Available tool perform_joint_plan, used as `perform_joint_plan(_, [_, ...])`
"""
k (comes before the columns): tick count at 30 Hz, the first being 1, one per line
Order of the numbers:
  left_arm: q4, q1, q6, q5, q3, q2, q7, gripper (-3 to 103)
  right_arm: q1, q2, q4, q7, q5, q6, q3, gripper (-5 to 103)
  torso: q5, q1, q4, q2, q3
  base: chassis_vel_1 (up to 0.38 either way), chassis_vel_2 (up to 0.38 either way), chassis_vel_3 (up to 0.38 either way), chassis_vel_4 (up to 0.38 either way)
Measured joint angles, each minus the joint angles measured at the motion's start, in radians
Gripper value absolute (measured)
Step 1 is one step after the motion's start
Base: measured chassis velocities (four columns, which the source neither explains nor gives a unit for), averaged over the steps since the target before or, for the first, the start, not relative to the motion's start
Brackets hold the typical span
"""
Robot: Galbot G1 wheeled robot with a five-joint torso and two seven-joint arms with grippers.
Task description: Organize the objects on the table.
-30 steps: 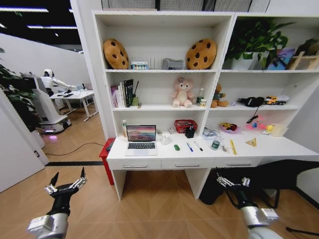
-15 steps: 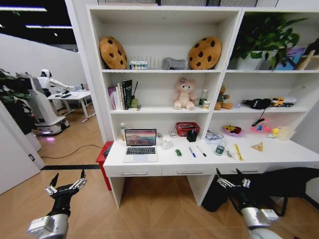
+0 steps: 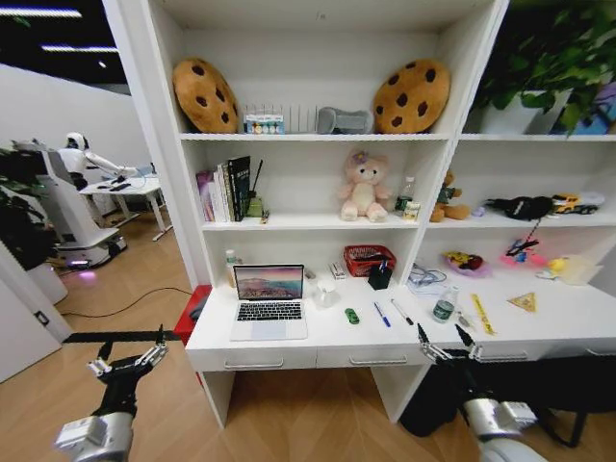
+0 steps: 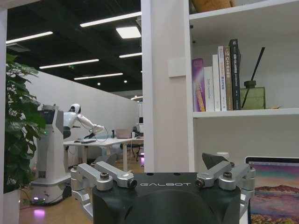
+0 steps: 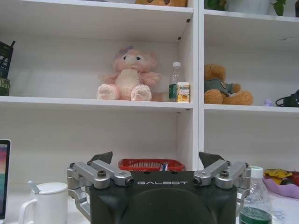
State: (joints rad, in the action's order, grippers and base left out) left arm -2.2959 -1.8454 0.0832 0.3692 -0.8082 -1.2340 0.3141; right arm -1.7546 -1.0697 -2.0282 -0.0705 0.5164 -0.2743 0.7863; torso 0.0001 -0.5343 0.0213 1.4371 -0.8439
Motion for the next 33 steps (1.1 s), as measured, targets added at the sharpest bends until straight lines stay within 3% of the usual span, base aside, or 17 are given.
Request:
perform_joint_plan(8, [0.0,0.0,-0.003,0.001,0.0,0.0,0.001,100,0.002,-0.004,-0.003,0.0,-0.006,0.004,-0.009,100,-0.0009,0.0,0.0006,0.0,0.0,-0.185,0.18,0.176,-0.179])
perform_joint_plan(11, [-0.002,-0.004,-0.003,0.001,0.0,-0.001,0.001,100,0.003,-0.009,0.0,0.0,-0.023,0.007,-0.013,100,0.0007,0.0,-0.0001,0.0,0.0,-0.196,0.209,0.183,-0.201])
perform_joint_plan(13, [-0.004,-0.005,-0.004,0.003,-0.001,0.002,0.001,100,0.004,-0.013,0.0,0.001,-0.029,0.008,-0.015,100,-0.001,0.0,0.0005,0.0,0.0,-0.174,0.192,0.186,-0.187])
perform_joint_plan(16, [-0.007,-0.005,-0.004,0.004,-0.002,0.006,0.001,100,0.005,-0.013,0.003,0.001,-0.031,0.009,-0.016,100,0.0004,0.0,0.0006,0.0,0.0,-0.168,0.176,0.168,-0.197])
perform_joint_plan(19, [-0.008,-0.005,-0.006,0.004,-0.003,0.007,0.002,100,0.006,-0.014,0.007,-0.004,-0.032,0.009,-0.016,100,-0.0009,0.0,0.0006,0.0,0.0,-0.172,0.156,0.164,-0.173])
perform_joint_plan(21, [-0.009,-0.008,-0.008,0.003,-0.003,0.006,0.002,100,0.008,-0.016,0.01,-0.013,-0.032,0.012,-0.018,100,0.0008,0.0,0.0,0.0,0.0,-0.132,0.182,0.164,-0.166])
perform_joint_plan(24, [-0.009,-0.01,-0.013,0.0,-0.001,0.003,0.005,100,0.016,-0.021,0.016,-0.023,-0.041,0.018,-0.024,100,-0.0014,0.0,0.0007,0.0,0.0,-0.184,0.172,0.17,-0.163])
perform_joint_plan(26, [-0.011,-0.011,-0.017,-0.006,0.0,0.002,0.006,100,0.021,-0.026,0.018,-0.03,-0.047,0.021,-0.031,100,0.0009,0.0,0.0004,0.0,0.0,-0.168,0.164,0.166,-0.162])
perform_joint_plan(29, [-0.018,-0.011,-0.029,-0.009,0.0,0.002,0.009,100,0.021,-0.028,0.019,-0.035,-0.048,0.025,-0.037,100,-0.0008,0.0,0.0005,0.0,0.0,-0.161,0.153,0.169,-0.171])
perform_joint_plan(33, [-0.024,-0.012,-0.048,-0.017,-0.003,0.0,0.015,100,0.02,-0.032,0.023,-0.038,-0.049,0.027,-0.039,100,0.0002,-0.001,-0.0001,0.0,0.0,-0.094,0.114,0.115,-0.099])
